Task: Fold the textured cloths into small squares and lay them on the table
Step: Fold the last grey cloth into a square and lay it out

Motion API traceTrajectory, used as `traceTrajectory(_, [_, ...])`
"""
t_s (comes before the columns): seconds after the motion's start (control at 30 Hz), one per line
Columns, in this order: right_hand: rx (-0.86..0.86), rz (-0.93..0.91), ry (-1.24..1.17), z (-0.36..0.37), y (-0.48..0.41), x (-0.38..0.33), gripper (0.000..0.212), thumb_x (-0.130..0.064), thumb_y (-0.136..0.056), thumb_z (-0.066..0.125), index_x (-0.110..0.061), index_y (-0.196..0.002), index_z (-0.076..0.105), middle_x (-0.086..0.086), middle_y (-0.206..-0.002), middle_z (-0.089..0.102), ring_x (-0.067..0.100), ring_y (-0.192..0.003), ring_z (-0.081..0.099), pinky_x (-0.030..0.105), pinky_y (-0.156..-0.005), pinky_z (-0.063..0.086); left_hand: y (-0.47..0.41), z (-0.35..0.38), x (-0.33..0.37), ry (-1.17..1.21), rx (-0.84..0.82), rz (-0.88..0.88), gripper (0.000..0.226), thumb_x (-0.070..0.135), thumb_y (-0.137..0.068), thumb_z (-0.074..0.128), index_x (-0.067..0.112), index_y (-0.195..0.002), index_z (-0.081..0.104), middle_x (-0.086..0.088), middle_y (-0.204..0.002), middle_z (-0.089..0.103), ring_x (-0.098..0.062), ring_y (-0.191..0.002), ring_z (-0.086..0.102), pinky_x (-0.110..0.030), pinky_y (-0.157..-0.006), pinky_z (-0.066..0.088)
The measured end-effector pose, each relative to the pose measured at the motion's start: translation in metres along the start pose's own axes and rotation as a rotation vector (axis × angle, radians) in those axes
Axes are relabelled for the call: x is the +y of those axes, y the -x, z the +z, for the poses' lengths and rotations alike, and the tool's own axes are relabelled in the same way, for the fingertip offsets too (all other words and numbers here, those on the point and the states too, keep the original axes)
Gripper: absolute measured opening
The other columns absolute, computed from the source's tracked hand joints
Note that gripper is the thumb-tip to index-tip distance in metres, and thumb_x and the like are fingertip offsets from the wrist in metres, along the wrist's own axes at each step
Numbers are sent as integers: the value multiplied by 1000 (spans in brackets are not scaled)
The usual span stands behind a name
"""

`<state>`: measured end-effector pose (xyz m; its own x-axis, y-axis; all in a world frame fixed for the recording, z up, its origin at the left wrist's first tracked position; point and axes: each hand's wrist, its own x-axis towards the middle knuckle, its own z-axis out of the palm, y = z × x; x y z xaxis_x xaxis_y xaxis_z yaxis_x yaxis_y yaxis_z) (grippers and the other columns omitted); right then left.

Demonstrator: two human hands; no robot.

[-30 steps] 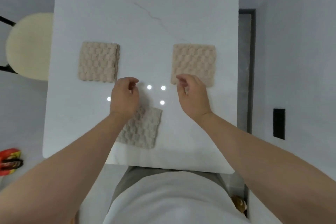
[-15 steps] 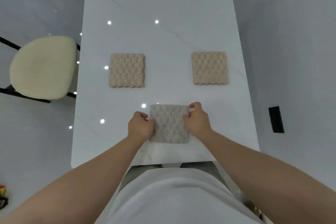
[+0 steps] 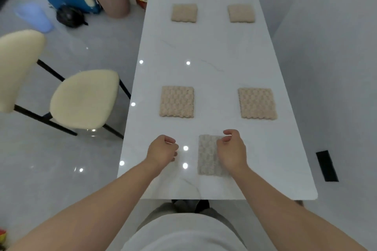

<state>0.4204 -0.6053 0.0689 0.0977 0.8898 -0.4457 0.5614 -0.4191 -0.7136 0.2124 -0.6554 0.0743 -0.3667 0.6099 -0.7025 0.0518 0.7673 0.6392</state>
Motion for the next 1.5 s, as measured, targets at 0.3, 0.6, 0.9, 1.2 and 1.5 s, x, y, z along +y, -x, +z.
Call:
traceTrajectory(0.3, [-80, 87, -320, 89, 48, -76, 24, -13, -95, 50, -26, -113, 59, -4, -99, 65, 14, -84, 66, 22, -62, 44, 21, -96, 19, 121, -12, 78, 13, 6, -93, 63, 10, -105, 65, -14, -106, 71, -22, -78, 73, -40, -78, 64])
traceTrajectory(0.6, [154, 132, -441, 177, 52, -163, 18, -13, -94, 56, -25, -106, 63, 1, -105, 68, 16, -88, 70, 35, -78, 57, -44, -226, 20, 116, -223, 178, 15, 5, -95, 61, 9, -108, 66, -13, -102, 73, -16, -71, 70, -31, -68, 59])
traceTrajectory(0.9, [281, 203, -500, 246, 90, -248, 18, -15, -92, 58, -26, -106, 63, 2, -105, 69, 14, -82, 71, 38, -83, 57, -108, -300, 66, 29, -360, 228, 13, 1, -95, 58, 8, -104, 65, -7, -91, 69, -17, -70, 65, -25, -59, 55])
traceTrajectory(1.2, [268, 298, -608, 252, 24, -271, 17, -14, -96, 55, -18, -110, 63, 5, -101, 72, 17, -76, 68, 31, -69, 53, -174, -283, 136, -148, -491, 247, 14, 5, -94, 62, 9, -107, 65, -13, -100, 71, -16, -69, 70, -26, -59, 56])
traceTrajectory(1.5, [243, 359, -748, 239, -76, -315, 16, -15, -96, 53, -18, -108, 63, 7, -100, 72, 18, -74, 68, 29, -67, 54, -268, -288, 240, -263, -366, 246, 9, 5, -97, 59, 10, -101, 66, -11, -96, 70, -21, -72, 69, -29, -62, 54])
